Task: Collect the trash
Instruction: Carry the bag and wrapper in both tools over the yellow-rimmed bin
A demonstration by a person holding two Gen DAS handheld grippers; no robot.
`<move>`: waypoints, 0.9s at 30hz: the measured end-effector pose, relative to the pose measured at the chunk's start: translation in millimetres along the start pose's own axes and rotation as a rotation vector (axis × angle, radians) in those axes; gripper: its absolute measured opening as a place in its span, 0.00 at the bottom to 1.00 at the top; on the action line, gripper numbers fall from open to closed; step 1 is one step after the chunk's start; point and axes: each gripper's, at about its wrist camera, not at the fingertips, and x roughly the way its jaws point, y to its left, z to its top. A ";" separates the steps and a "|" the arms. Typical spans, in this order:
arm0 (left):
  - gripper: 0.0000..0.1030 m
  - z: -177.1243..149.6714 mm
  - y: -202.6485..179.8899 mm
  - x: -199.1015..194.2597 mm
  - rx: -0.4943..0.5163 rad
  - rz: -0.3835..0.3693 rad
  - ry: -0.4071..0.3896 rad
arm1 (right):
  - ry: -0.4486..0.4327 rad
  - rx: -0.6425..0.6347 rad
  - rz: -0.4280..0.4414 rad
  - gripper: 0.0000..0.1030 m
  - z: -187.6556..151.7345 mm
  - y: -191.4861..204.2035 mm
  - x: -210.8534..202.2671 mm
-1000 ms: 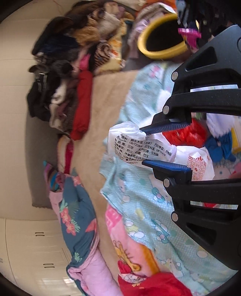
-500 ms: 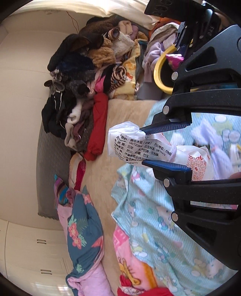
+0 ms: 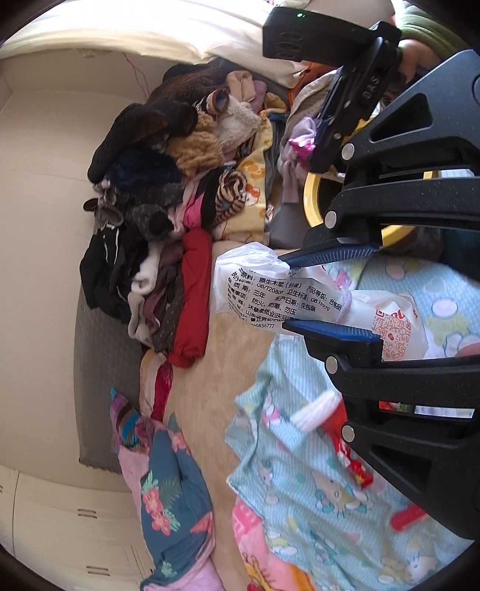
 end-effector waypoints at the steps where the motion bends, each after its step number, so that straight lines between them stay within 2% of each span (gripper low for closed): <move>1: 0.21 -0.8 -5.1 1.9 0.000 -0.009 0.001 | -0.002 0.005 -0.010 0.19 1.2 -3.9 -1.5; 17: 0.21 -17.7 -62.7 33.1 0.011 -0.113 0.019 | -0.050 0.109 -0.130 0.19 3.0 -75.1 -26.8; 27: 0.21 -32.2 -93.9 60.1 0.009 -0.199 0.047 | -0.041 0.157 -0.196 0.19 -2.9 -111.2 -30.3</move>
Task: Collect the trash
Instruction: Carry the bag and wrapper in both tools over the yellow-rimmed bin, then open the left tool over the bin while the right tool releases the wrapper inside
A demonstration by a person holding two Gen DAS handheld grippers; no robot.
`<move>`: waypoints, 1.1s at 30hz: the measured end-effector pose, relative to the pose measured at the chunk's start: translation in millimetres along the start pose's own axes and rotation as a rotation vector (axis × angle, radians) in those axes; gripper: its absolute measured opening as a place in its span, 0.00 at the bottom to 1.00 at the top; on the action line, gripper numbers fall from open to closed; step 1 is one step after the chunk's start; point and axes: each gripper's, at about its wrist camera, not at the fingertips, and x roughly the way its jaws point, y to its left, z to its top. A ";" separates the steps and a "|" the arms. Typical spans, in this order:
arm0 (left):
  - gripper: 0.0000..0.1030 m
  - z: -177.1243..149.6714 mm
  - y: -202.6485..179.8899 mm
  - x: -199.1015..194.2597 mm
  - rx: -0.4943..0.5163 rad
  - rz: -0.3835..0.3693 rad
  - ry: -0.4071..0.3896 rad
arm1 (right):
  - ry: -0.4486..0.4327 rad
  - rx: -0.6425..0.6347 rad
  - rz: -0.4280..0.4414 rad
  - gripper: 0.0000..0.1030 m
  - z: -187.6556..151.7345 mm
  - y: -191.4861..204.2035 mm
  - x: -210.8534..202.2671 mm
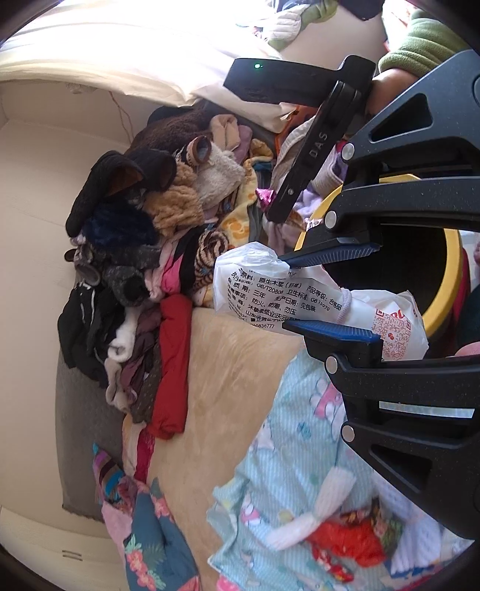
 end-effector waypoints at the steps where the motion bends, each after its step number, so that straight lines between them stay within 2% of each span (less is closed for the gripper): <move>1: 0.21 -2.5 -2.4 6.0 0.001 -0.005 0.009 | 0.002 0.006 -0.005 0.19 -0.7 -3.4 0.8; 13: 0.24 -21.7 8.6 57.9 -0.078 -0.035 0.099 | 0.046 0.065 -0.024 0.21 -6.2 -30.4 11.4; 14: 0.28 -23.4 10.2 60.8 -0.085 -0.044 0.106 | 0.049 0.065 -0.022 0.21 -6.6 -31.8 12.6; 16: 0.45 -24.4 13.8 63.4 -0.104 -0.046 0.136 | 0.059 0.073 -0.024 0.36 -7.9 -34.8 14.7; 18: 0.71 -22.3 18.2 59.1 -0.119 -0.027 0.154 | 0.080 0.083 -0.026 0.47 -12.6 -36.5 17.0; 19: 0.75 -21.2 19.3 57.0 -0.122 -0.034 0.153 | 0.085 0.082 -0.028 0.50 -14.7 -36.4 17.5; 24: 0.89 -15.1 18.0 39.8 -0.059 0.034 0.116 | 0.078 0.095 -0.043 0.60 -16.9 -32.3 17.4; 26: 0.89 -13.6 19.3 30.5 -0.055 0.073 0.109 | 0.068 0.125 -0.052 0.61 -16.0 -27.5 13.0; 28: 0.89 -12.2 20.8 19.6 -0.041 0.095 0.093 | 0.062 0.102 -0.046 0.63 -13.1 -17.4 9.6; 31: 0.89 -11.0 22.4 3.6 -0.001 0.141 0.067 | 0.041 0.060 -0.040 0.74 -6.6 -0.6 2.3; 33: 0.89 -9.4 25.7 -6.9 0.003 0.156 0.048 | 0.020 0.035 -0.036 0.77 -0.8 10.1 -2.7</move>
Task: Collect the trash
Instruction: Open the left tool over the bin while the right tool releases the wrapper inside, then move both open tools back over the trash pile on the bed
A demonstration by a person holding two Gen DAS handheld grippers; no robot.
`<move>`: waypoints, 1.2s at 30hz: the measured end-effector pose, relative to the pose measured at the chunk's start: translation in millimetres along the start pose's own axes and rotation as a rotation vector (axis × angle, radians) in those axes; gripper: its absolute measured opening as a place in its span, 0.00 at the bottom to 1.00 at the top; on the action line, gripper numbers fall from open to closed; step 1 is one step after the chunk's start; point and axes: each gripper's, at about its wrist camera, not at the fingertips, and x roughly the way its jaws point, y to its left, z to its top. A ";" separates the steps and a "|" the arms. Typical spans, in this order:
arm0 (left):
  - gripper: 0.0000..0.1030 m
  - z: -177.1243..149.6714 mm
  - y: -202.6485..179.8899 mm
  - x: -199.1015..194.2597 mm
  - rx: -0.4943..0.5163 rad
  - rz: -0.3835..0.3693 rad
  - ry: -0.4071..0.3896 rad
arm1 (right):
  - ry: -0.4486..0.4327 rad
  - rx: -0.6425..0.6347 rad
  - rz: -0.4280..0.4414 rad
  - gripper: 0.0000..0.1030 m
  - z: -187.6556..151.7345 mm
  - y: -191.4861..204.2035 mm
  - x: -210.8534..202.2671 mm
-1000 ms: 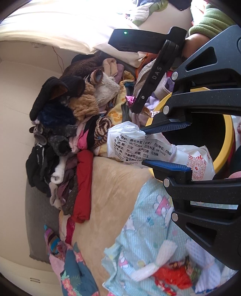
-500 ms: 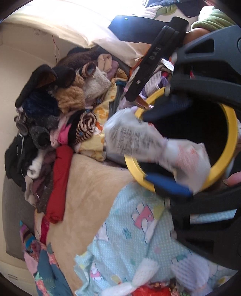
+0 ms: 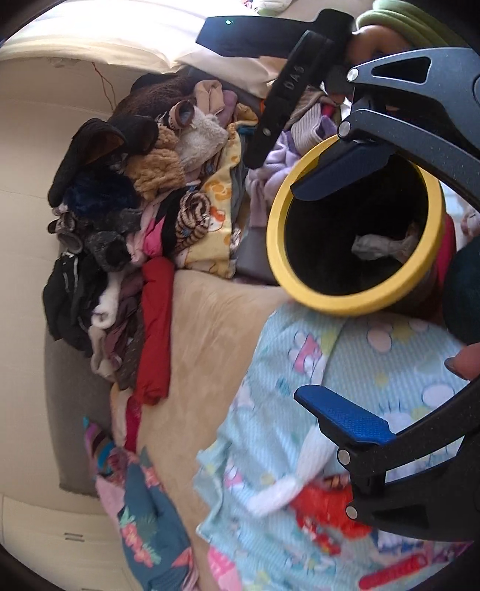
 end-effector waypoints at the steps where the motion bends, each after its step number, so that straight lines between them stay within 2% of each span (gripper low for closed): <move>1: 0.89 0.9 4.6 -6.2 -0.006 0.016 -0.011 | -0.007 -0.012 0.003 0.79 2.4 5.2 -1.8; 13: 0.89 -5.7 60.4 -49.9 -0.097 0.136 -0.100 | -0.022 -0.087 0.073 0.83 14.3 50.9 -3.2; 25: 0.89 -9.9 112.1 -83.6 -0.190 0.245 -0.155 | 0.000 -0.185 0.162 0.86 3.2 104.6 4.5; 36: 0.89 -14.3 136.9 -107.5 -0.230 0.306 -0.188 | 0.053 -0.283 0.266 0.86 -13.1 154.9 13.7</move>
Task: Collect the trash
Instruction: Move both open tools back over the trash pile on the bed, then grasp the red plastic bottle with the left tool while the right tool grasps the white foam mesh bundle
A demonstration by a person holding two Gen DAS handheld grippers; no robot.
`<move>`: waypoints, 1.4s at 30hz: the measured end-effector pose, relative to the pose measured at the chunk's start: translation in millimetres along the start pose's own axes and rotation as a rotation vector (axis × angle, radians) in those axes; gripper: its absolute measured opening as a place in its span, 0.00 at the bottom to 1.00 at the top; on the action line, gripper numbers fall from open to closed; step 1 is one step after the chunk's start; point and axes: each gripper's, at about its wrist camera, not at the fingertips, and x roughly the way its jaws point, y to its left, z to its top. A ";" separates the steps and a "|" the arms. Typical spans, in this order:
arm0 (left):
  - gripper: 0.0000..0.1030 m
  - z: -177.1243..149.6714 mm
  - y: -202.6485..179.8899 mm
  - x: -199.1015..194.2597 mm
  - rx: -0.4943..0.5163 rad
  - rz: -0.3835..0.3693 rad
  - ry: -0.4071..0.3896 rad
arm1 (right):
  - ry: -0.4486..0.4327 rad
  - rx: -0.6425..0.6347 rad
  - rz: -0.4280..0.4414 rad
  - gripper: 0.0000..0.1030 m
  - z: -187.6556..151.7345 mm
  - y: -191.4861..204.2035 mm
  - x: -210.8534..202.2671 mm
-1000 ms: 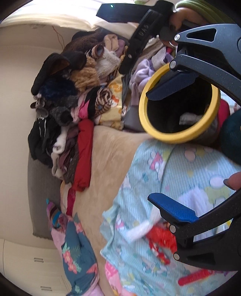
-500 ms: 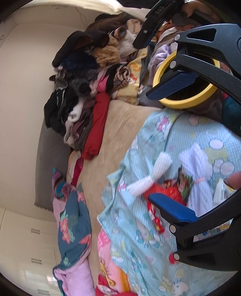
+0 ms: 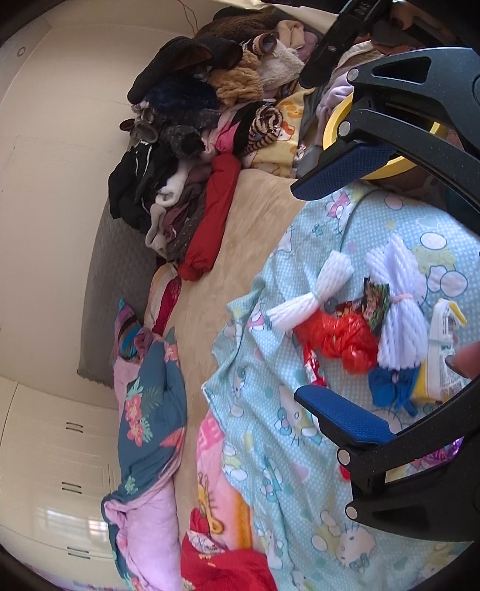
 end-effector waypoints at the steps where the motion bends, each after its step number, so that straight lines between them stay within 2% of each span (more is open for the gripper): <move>1: 0.89 0.4 2.4 -1.1 -0.003 0.007 -0.002 | 0.005 -0.005 0.005 0.86 0.0 2.5 1.8; 16: 0.89 6.1 49.6 -8.4 -0.074 0.106 -0.023 | 0.115 -0.117 0.113 0.86 -14.6 54.5 39.4; 26: 0.89 1.5 89.4 -4.1 -0.141 0.172 -0.003 | 0.209 -0.211 0.128 0.86 -31.9 73.0 65.2; 29: 0.89 -2.1 104.4 -2.0 -0.176 0.183 0.017 | 0.265 -0.241 0.113 0.86 -41.2 74.1 80.1; 32: 0.89 -8.8 117.7 4.7 -0.188 0.198 0.059 | 0.351 -0.292 0.086 0.85 -52.6 75.5 102.7; 38: 0.88 -34.4 151.0 28.0 -0.264 0.264 0.211 | 0.486 -0.379 0.030 0.72 -75.8 77.4 143.1; 41: 0.76 -46.3 163.4 39.9 -0.293 0.280 0.286 | 0.534 -0.424 0.016 0.67 -85.6 81.2 159.8; 42: 0.72 -50.1 166.8 44.8 -0.304 0.284 0.314 | 0.551 -0.444 0.013 0.63 -89.1 83.3 165.7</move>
